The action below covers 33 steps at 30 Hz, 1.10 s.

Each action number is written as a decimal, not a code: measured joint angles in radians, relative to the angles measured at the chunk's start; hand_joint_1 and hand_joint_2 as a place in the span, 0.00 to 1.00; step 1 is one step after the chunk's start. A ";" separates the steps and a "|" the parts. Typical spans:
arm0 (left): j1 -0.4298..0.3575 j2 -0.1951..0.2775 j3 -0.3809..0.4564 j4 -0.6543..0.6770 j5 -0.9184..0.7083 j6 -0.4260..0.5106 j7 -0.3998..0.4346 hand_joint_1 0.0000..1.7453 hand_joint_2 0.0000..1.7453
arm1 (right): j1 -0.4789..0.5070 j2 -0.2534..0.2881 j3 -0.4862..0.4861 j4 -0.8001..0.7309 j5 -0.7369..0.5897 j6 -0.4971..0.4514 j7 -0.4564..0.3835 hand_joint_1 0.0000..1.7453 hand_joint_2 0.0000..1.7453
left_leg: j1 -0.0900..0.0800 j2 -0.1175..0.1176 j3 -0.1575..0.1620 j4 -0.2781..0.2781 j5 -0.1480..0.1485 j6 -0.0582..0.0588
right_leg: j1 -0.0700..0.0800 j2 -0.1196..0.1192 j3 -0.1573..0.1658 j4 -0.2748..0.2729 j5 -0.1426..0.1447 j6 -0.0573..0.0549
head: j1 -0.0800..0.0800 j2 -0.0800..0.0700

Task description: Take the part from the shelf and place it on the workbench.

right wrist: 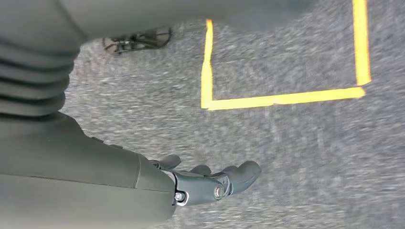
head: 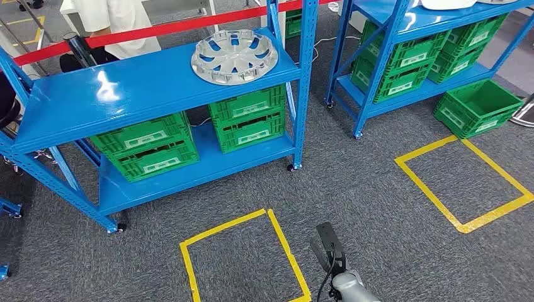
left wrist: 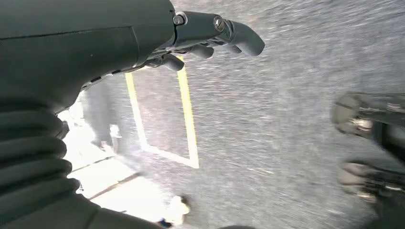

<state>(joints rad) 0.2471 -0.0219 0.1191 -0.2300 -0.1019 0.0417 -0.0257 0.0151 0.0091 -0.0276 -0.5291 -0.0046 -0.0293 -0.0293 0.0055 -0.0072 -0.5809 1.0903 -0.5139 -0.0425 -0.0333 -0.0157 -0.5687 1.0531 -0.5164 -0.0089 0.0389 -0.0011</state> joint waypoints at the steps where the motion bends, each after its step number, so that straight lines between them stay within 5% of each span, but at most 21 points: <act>1: -0.005 -0.002 0.010 0.003 -0.010 0.004 -0.002 0.00 1.00 | -0.001 0.002 -0.003 0.000 -0.001 -0.004 -0.004 0.00 1.00 | -0.003 0.000 0.009 -0.020 0.002 0.002 | 0.000 0.002 0.000 0.000 0.001 0.003 | 0.000 0.000; 7: -0.058 -0.029 0.135 0.014 -0.124 0.053 -0.030 0.00 1.00 | -0.003 0.018 -0.043 0.022 -0.004 -0.039 -0.034 0.00 1.00 | -0.009 0.007 0.038 -0.081 0.018 0.040 | -0.001 0.012 0.003 -0.002 -0.002 0.039 | 0.001 0.000; 11: -0.104 -0.057 0.245 0.018 -0.204 0.088 -0.049 0.00 0.00 | -0.008 0.028 -0.085 0.058 -0.007 -0.064 -0.054 0.00 0.00 | -0.010 0.010 0.043 -0.090 0.024 0.060 | 0.004 0.014 -0.100 0.206 -0.106 0.043 | 0.006 0.000; 13: -0.128 -0.071 0.297 0.020 -0.246 0.106 -0.060 0.00 0.00 | -0.008 0.032 -0.106 0.078 -0.010 -0.077 -0.065 0.00 0.00 | -0.012 0.010 0.043 -0.086 0.021 0.061 | 0.007 0.014 -0.126 0.252 -0.101 0.042 | 0.007 0.000; 17: -0.171 -0.095 0.403 0.021 -0.327 0.142 -0.084 0.00 0.00 | -0.016 0.046 -0.149 0.114 -0.017 -0.100 -0.091 0.00 0.00 | -0.015 0.009 0.039 -0.063 0.005 0.048 | 0.007 0.013 -0.032 0.041 0.008 0.035 | 0.008 0.000; 22: -0.223 -0.121 0.526 0.023 -0.427 0.186 -0.115 0.00 0.00 | -0.020 0.070 -0.194 0.157 -0.024 -0.132 -0.123 0.00 0.00 | -0.015 0.009 0.032 -0.046 -0.011 0.023 | 0.009 0.014 -0.019 0.002 0.013 0.005 | 0.007 0.000; 24: -0.240 -0.130 0.570 0.024 -0.465 0.203 -0.127 0.00 0.00 | -0.022 0.078 -0.212 0.172 -0.026 -0.143 -0.134 0.00 0.00 | -0.010 0.008 0.000 0.028 -0.056 0.009 | 0.004 0.012 -0.017 -0.001 0.015 -0.003 | 0.004 0.000; 26: -0.252 -0.138 0.600 0.025 -0.495 0.215 -0.136 0.00 0.00 | -0.021 0.083 -0.224 0.184 -0.028 -0.152 -0.144 0.00 0.00 | -0.005 0.008 -0.065 0.162 -0.118 -0.001 | 0.004 0.012 -0.016 -0.002 0.014 -0.006 | 0.002 0.000; 28: -0.261 -0.145 0.626 0.026 -0.520 0.227 -0.143 0.00 0.00 | -0.020 0.087 -0.233 0.195 -0.029 -0.159 -0.152 0.00 0.00 | -0.001 0.008 -0.101 0.228 -0.125 -0.005 | 0.003 0.014 -0.016 -0.001 0.013 -0.006 | 0.002 0.000; 29: -0.267 -0.149 0.644 0.026 -0.535 0.233 -0.148 0.00 0.00 | -0.021 0.090 -0.241 0.202 -0.030 -0.163 -0.156 0.00 0.00 | 0.000 0.008 -0.092 0.202 -0.099 -0.004 | 0.002 0.015 -0.014 -0.001 0.013 -0.005 | 0.002 0.000; 31: -0.282 -0.156 0.684 0.026 -0.570 0.250 -0.158 0.00 0.00 | -0.022 0.099 -0.260 0.216 -0.033 -0.173 -0.166 0.00 0.00 | 0.000 0.008 -0.034 0.067 -0.023 0.002 | -0.001 0.017 -0.011 -0.002 0.012 -0.002 | 0.002 0.000; 33: -0.299 -0.161 0.721 0.027 -0.607 0.266 -0.168 0.00 0.00 | -0.026 0.106 -0.278 0.230 -0.036 -0.182 -0.178 0.00 0.00 | -0.005 0.007 0.012 -0.041 0.014 0.012 | -0.001 0.017 -0.010 -0.003 0.011 0.009 | 0.002 0.000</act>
<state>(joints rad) -0.0524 -0.1828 0.8399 -0.2035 -0.7091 0.3073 -0.1935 -0.0105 0.1154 -0.3055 -0.2995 -0.0406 -0.2116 -0.2071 0.0001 0.0001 -0.5687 1.0493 -0.4995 -0.0303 -0.0343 0.0011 -0.5783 1.0504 -0.5055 0.0004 0.0413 -0.0011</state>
